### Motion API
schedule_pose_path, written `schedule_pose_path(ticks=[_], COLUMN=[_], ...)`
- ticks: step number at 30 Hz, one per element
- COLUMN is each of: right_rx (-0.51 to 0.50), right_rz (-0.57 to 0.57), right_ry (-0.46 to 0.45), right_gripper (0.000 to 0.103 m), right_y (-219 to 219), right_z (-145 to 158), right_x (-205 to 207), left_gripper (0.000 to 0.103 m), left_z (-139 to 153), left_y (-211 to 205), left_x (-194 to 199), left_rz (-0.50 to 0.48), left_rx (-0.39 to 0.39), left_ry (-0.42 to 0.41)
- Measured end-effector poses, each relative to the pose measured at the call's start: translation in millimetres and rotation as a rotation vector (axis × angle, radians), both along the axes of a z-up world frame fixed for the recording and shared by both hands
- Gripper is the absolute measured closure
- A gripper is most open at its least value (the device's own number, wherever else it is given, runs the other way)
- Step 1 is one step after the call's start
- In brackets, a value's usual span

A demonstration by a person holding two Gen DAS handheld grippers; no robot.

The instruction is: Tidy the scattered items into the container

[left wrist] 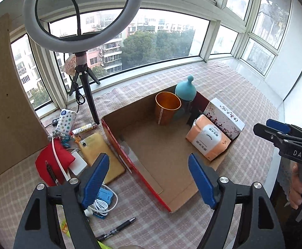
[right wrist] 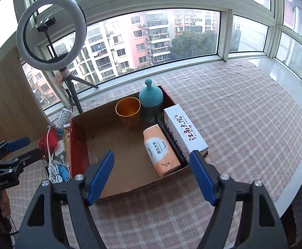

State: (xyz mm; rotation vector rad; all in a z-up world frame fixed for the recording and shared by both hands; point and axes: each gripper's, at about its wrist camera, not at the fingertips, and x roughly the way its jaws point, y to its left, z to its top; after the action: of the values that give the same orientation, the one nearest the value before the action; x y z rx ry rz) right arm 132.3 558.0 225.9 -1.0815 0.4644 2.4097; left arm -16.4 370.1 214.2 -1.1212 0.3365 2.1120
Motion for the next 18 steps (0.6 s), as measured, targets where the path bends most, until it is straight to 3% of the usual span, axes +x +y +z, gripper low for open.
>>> schedule_pose_path(ticks=[6,18], right_rx=[0.06,0.077], right_rz=[-0.041,-0.07], right_ry=[-0.017,-0.042], right_gripper=[0.029,0.029], right_y=[-4,9], right_z=[7,-5], right_x=[-2,0], left_gripper=[0.026,0.026], left_z=[4,-24], left_y=[21,22], left_x=[10,8], left_rz=[-0.002,0.051], left_rx=[0.026,0.003], left_ry=[0.028,-0.087])
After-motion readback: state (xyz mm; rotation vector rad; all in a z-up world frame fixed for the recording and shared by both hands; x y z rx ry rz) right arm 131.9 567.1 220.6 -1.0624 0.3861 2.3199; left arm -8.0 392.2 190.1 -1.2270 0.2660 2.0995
